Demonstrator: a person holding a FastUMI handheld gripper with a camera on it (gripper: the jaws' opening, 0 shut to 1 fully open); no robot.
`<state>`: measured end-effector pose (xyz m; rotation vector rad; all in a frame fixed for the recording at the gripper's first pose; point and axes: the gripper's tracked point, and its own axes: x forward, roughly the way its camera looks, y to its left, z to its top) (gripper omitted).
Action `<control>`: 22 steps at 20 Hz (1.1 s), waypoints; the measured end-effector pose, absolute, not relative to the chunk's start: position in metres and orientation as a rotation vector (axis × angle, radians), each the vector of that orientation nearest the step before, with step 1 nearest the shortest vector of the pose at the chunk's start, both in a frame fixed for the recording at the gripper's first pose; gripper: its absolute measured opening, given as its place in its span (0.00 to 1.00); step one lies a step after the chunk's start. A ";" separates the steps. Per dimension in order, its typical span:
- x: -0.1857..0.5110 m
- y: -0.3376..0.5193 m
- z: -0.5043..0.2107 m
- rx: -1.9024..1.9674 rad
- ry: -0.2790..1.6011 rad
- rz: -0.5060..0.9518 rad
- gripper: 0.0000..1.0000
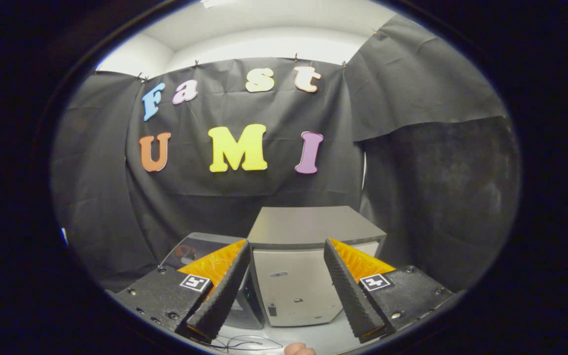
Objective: Put the clothes into the washing machine and then close the washing machine lid.
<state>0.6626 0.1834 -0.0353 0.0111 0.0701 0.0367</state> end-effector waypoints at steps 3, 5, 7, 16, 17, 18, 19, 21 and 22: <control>0.662 0.185 -0.032 0.030 0.076 0.064 0.96; 0.661 0.186 -0.031 0.050 0.083 0.086 0.96; 0.660 0.185 -0.029 0.062 0.085 0.100 0.96; 0.661 0.177 -0.020 0.062 0.067 0.122 0.96; 0.661 0.177 -0.020 0.058 0.063 0.124 0.96; 0.662 0.176 -0.019 0.051 0.058 0.123 0.96; 0.662 0.175 -0.019 0.045 0.058 0.121 0.96; 0.661 0.174 -0.019 0.049 0.063 0.124 0.96; 0.660 0.176 -0.018 0.051 0.065 0.126 0.96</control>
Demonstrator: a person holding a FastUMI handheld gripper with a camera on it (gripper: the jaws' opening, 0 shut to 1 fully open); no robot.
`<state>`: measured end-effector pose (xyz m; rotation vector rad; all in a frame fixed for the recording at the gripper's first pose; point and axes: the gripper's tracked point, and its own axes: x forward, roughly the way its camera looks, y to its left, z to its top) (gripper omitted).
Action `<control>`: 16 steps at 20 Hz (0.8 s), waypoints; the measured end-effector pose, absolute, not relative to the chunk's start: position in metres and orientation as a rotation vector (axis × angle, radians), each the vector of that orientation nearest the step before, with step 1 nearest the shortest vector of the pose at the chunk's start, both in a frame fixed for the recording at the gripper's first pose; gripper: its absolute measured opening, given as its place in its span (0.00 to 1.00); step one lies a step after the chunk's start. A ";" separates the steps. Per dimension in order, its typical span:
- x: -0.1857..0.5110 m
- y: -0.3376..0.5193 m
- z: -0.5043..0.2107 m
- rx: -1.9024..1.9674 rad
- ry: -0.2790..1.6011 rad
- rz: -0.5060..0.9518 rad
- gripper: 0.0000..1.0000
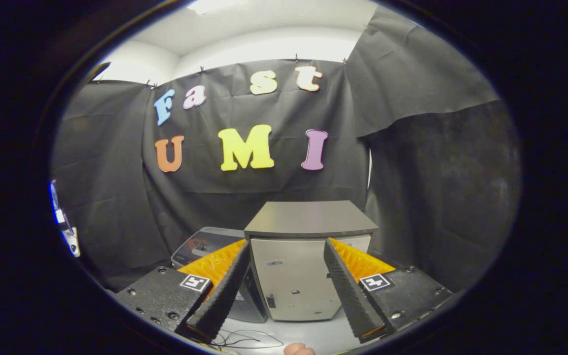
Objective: Put the clothes into the washing machine and then close the washing machine lid.
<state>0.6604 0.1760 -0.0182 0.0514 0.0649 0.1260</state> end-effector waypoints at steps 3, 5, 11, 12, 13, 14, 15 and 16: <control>0.659 0.177 -0.017 0.048 0.064 0.134 0.96; 0.659 0.178 -0.017 0.044 0.061 0.140 0.96; 0.656 0.181 -0.016 0.049 0.056 0.146 0.96; 0.657 0.181 -0.017 0.045 0.054 0.149 0.96; 0.657 0.181 -0.018 0.043 0.058 0.152 0.96; 0.657 0.182 -0.020 0.043 0.065 0.151 0.96; 0.656 0.182 -0.020 0.045 0.073 0.151 0.96; 0.655 0.182 -0.020 0.046 0.077 0.151 0.96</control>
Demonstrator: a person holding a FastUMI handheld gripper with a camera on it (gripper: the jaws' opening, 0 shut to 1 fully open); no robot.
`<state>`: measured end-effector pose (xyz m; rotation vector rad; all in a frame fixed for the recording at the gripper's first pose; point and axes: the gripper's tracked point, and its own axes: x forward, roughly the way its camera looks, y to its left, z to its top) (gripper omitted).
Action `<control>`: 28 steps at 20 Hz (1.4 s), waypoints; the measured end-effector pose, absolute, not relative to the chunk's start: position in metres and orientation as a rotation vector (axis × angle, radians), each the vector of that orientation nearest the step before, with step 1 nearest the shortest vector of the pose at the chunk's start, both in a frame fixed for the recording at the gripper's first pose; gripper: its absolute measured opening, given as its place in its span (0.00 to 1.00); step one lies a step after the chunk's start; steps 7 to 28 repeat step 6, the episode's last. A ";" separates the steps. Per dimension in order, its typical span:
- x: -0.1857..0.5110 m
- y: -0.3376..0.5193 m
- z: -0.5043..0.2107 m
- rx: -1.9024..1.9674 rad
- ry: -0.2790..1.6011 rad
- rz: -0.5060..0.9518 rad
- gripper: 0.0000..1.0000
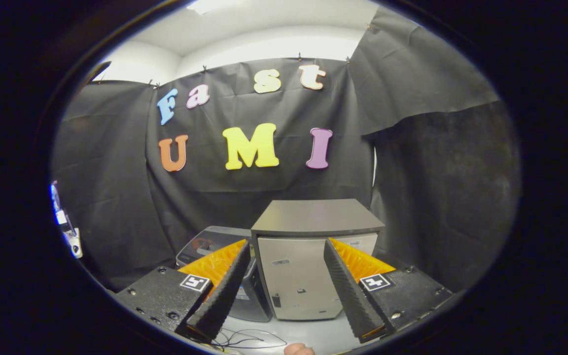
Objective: Put the clothes into the washing machine and then close the washing machine lid.
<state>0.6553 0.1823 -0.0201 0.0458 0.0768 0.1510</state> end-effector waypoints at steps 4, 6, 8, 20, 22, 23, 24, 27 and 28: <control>0.656 0.182 -0.021 0.039 0.077 0.151 0.96; 0.656 0.182 -0.021 0.040 0.074 0.150 0.96; 0.656 0.182 -0.021 0.040 0.074 0.150 0.96; 0.656 0.182 -0.021 0.040 0.074 0.150 0.96; 0.656 0.182 -0.021 0.040 0.074 0.150 0.96; 0.656 0.182 -0.021 0.040 0.074 0.150 0.96; 0.656 0.182 -0.021 0.040 0.074 0.150 0.96; 0.656 0.182 -0.021 0.040 0.074 0.150 0.96; 0.656 0.182 -0.021 0.040 0.074 0.150 0.96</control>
